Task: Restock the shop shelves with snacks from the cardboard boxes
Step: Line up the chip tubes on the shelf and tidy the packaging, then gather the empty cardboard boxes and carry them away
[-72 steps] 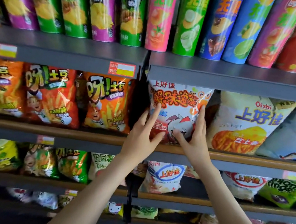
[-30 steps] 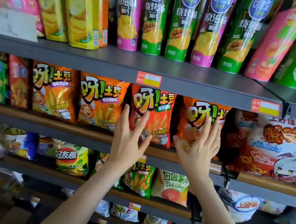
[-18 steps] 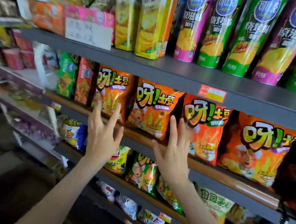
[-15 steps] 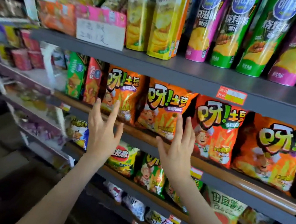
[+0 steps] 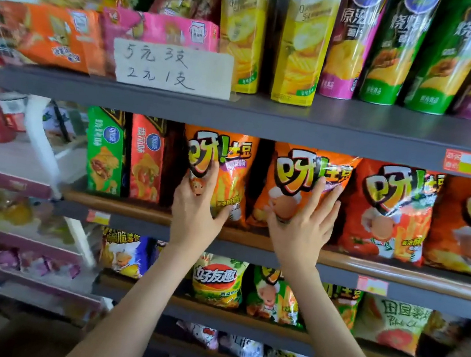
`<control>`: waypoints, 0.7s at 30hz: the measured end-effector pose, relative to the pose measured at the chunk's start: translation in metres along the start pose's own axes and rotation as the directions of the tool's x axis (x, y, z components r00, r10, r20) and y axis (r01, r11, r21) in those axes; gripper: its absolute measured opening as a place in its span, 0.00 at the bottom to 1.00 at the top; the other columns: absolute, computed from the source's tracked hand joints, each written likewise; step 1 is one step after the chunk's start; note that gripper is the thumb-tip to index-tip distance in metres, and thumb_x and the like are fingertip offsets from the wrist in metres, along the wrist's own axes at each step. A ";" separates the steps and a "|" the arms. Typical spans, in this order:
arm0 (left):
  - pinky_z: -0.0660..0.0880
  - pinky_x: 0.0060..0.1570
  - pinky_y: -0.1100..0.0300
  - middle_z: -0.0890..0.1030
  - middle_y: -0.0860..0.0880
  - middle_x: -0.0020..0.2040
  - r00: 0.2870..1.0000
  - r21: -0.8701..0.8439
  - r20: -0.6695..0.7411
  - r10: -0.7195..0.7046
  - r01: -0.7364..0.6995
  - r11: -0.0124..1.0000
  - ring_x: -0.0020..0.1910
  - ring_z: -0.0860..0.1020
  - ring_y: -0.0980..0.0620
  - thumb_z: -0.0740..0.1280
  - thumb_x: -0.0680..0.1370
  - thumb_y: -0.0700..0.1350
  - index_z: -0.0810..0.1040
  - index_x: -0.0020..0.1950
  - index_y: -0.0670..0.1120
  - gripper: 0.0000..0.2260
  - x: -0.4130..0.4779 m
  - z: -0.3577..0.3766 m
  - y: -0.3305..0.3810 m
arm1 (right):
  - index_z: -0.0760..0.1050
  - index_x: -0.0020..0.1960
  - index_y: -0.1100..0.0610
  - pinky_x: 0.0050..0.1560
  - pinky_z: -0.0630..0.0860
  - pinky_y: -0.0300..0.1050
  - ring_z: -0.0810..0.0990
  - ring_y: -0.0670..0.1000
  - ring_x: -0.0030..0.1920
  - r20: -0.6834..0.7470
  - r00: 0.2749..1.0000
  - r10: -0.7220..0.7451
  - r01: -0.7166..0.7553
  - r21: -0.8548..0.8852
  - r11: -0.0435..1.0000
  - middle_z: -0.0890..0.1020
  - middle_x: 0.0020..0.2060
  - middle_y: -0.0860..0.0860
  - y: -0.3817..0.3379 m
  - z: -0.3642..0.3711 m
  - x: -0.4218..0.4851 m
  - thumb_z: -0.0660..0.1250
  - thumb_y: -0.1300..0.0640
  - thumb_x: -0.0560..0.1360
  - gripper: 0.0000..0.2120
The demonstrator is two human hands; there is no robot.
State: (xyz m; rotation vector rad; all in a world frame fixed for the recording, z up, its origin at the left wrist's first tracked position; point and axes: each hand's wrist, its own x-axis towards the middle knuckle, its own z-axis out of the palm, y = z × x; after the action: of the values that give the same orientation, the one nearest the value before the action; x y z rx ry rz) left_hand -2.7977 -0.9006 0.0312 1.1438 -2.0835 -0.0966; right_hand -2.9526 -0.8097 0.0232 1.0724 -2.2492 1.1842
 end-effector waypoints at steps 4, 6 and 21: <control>0.74 0.55 0.47 0.68 0.34 0.66 0.999 0.043 -0.018 0.035 -0.035 0.998 0.60 0.71 0.38 0.69 0.73 0.61 0.51 0.78 0.56 0.41 -0.002 0.001 -0.006 | 0.46 0.78 0.54 0.60 0.69 0.70 0.61 0.70 0.71 -0.032 0.999 -0.010 0.010 -0.009 1.000 0.53 0.76 0.65 0.003 0.000 -0.001 0.74 0.44 0.68 0.50; 0.74 0.55 0.49 0.68 0.35 0.66 0.998 0.054 -0.022 0.050 -0.049 0.997 0.61 0.71 0.38 0.69 0.73 0.62 0.52 0.78 0.55 0.40 -0.003 0.002 -0.007 | 0.47 0.78 0.55 0.60 0.69 0.70 0.62 0.71 0.70 -0.033 0.999 -0.008 0.008 -0.001 1.000 0.52 0.76 0.66 0.005 -0.001 -0.001 0.75 0.47 0.68 0.50; 0.67 0.65 0.47 0.64 0.38 0.71 0.980 -0.168 -0.184 0.071 -0.102 0.980 0.69 0.64 0.40 0.66 0.78 0.47 0.62 0.77 0.48 0.29 -0.053 0.007 -0.022 | 0.52 0.76 0.56 0.69 0.57 0.61 0.57 0.63 0.74 -0.080 0.982 -0.170 0.170 -0.006 0.985 0.58 0.74 0.63 -0.009 -0.016 -0.040 0.67 0.46 0.75 0.37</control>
State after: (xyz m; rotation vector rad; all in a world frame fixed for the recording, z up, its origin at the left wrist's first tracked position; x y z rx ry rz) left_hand -2.7697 -0.8756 -0.0128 0.9193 -1.9225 -0.1310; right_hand -2.9207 -0.7818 0.0114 1.1697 -2.0523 1.1359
